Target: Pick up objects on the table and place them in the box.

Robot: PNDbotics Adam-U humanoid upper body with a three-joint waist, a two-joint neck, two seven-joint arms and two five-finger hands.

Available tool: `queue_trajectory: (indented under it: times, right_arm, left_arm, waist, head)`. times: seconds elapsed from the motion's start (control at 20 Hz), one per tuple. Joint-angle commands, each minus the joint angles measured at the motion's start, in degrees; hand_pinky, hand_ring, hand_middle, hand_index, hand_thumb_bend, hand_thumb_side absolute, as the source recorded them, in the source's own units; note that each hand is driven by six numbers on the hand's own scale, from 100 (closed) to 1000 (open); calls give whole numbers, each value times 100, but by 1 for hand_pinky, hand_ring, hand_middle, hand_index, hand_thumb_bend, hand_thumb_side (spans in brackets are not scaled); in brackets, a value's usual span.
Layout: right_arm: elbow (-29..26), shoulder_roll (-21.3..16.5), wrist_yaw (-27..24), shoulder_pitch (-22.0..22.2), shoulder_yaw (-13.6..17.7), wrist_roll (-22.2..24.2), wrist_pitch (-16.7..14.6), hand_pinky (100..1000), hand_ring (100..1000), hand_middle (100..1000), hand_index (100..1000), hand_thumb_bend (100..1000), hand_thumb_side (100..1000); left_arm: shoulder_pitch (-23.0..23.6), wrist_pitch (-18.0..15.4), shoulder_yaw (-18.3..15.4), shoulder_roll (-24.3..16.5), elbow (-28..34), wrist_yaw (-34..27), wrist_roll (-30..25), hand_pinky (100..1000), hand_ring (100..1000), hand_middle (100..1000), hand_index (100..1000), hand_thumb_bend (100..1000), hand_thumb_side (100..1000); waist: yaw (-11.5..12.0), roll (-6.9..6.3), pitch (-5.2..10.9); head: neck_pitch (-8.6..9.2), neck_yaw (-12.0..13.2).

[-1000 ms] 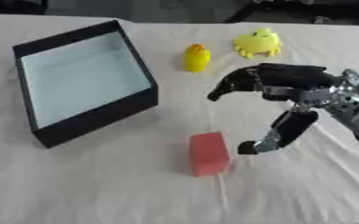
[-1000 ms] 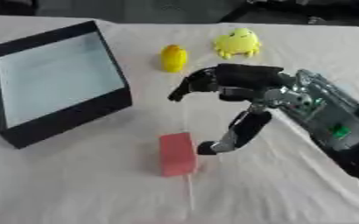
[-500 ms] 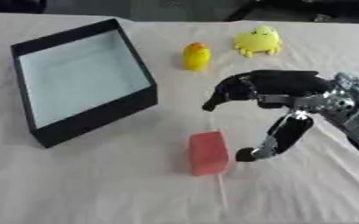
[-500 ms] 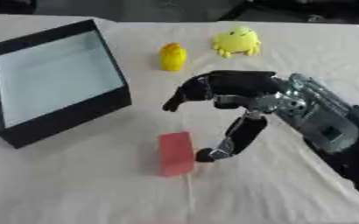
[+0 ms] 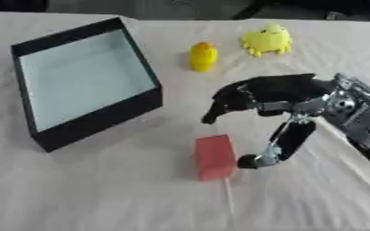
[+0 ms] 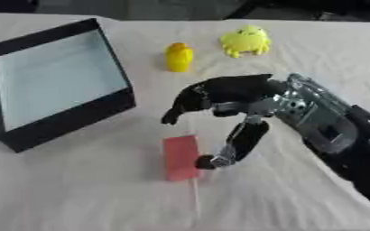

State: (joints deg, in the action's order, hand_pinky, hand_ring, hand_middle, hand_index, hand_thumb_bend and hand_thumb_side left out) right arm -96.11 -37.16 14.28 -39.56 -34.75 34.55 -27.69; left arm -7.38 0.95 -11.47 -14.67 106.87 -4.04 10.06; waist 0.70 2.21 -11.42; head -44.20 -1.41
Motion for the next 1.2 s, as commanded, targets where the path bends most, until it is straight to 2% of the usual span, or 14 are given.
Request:
queue_trajectory:
  times: [0.05, 0.35, 0.6, 0.9, 1.05, 1.2]
  right_arm:
    - [35, 19, -29, -85, -2, 206, 14, 920, 820, 730, 908, 357, 374]
    - [175, 104, -5, -102, -26, 594, 105, 930, 817, 729, 911, 310, 444]
    - [261, 178, -1, -85, -10, 759, 164, 934, 797, 716, 922, 358, 426]
    - [320, 227, 52, -13, -27, 991, 222, 985, 801, 721, 953, 263, 458]
    - [364, 245, 45, 10, -28, 1103, 248, 990, 799, 724, 965, 246, 466]
    - [334, 254, 97, 34, 37, 1110, 201, 989, 796, 732, 965, 311, 420]
  left_arm:
    - [-45, -10, 1, -139, 76, 1, -44, 870, 749, 778, 803, 168, 878]
    - [-36, -2, 7, -126, 69, 5, -87, 871, 750, 778, 804, 168, 881]
    - [-14, 6, 10, -111, 63, 23, -134, 872, 750, 778, 804, 168, 885]
    - [-27, 12, -3, -83, 74, 41, -137, 873, 750, 778, 804, 168, 887]
    - [-32, 13, 2, -71, 79, 44, -147, 874, 749, 778, 804, 169, 888]
    - [-31, 20, -4, -50, 79, 54, -153, 874, 749, 778, 803, 168, 888]
  waist:
    - [16, -31, 55]
    - [26, -27, 50]
    - [34, -34, 35]
    - [46, -36, -24]
    - [51, -34, -47]
    - [52, -35, -68]
  head:
    - [8, 1]
    - [8, -8]
    - [8, -18]
    - [8, -36]
    - [8, -35]
    - [8, -30]
